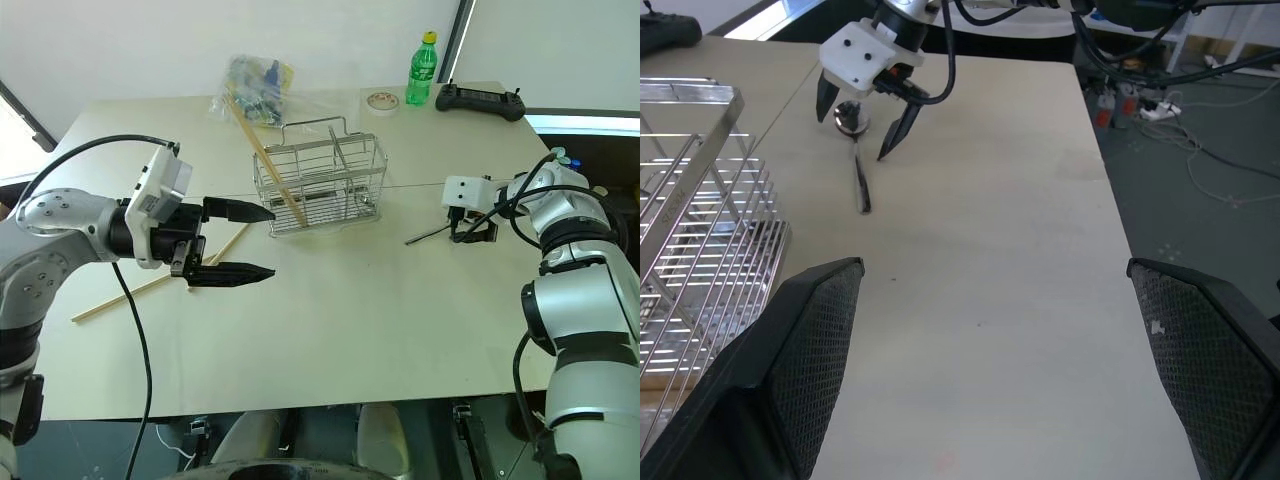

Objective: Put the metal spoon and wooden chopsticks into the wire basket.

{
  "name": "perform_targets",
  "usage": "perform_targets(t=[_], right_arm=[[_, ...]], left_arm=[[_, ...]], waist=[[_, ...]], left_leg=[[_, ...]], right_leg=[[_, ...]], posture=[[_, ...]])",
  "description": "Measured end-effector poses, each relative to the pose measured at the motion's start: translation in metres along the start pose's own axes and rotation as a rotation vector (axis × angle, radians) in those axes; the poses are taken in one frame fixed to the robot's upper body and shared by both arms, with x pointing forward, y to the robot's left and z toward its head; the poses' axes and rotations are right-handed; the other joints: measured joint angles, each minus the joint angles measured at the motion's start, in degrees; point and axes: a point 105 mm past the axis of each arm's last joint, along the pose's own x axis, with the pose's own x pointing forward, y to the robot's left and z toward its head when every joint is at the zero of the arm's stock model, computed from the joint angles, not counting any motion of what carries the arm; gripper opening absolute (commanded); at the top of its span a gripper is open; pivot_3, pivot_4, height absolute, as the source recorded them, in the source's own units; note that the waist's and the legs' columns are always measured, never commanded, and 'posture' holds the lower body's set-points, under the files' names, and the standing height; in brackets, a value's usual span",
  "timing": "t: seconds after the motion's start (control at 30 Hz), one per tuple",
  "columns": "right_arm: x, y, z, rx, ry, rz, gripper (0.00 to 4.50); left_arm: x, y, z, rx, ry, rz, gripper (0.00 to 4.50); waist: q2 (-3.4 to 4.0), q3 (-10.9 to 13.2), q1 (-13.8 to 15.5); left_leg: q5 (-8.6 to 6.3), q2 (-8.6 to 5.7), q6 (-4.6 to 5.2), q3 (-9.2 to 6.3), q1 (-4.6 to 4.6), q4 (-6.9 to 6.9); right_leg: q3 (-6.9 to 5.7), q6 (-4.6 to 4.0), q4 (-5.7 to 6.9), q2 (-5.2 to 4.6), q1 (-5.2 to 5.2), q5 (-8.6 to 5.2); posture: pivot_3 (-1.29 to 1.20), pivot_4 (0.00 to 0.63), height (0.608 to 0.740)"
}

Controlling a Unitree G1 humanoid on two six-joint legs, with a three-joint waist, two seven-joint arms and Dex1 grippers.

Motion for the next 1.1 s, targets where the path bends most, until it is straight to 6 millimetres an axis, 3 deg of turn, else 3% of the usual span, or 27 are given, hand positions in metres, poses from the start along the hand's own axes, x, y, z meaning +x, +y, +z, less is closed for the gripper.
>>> perform_targets(t=[0.27, 0.63, 0.73, 0.87, 1.1], right_arm=[[0.001, 0.0, 0.003, 0.023, -0.024, 0.003, 0.09], [0.001, 0.004, 0.003, 0.026, -0.027, 0.04, 0.09], [0.003, 0.003, 0.006, 0.015, -0.035, 0.028, 0.93], [0.008, 0.0, 0.011, -0.004, -0.037, -0.019, 2.89], [0.014, -0.002, 0.015, -0.029, -0.026, -0.053, 2.89]], left_arm=[[-0.001, 0.003, 0.006, 0.02, -0.007, 0.003, 4.5], [-0.002, 0.006, 0.007, 0.025, -0.016, 0.011, 4.5], [-0.002, 0.006, 0.007, 0.025, -0.016, 0.011, 4.5], [-0.002, 0.006, 0.007, 0.025, -0.015, 0.013, 4.5], [-0.003, 0.007, 0.007, 0.025, -0.011, 0.03, 4.5]], waist=[[-0.03, 0.0, -0.7], [-0.03, 0.0, -0.7], [-0.03, 0.0, -0.7], [-0.03, 0.0, -0.7], [-0.07, 0.0, -0.7]], left_leg=[[-0.01, 0.02, 0.01, 0.01, 0.0, 0.0], [-0.01, 0.05, 0.01, 0.06, 0.0, 0.0], [-0.01, 0.06, 0.01, 0.06, 0.01, 0.0], [-0.01, 0.06, 0.01, 0.06, 0.0, 0.0], [-0.01, 0.06, 0.01, 0.07, 0.01, 0.01]], right_leg=[[0.02, 0.01, 0.0, 0.03, -0.01, 0.0], [0.07, 0.01, 0.0, 0.07, -0.03, 0.01], [0.07, 0.01, 0.0, 0.08, -0.04, 0.01], [0.08, 0.01, 0.0, 0.09, -0.04, 0.01], [0.09, 0.01, 0.0, 0.09, -0.04, 0.01]], posture=[[0.0, 0.15, 0.713], [0.0, 0.15, 0.713], [0.0, 0.15, 0.713], [0.0, 0.15, 0.713], [0.0, 0.15, 0.713]])
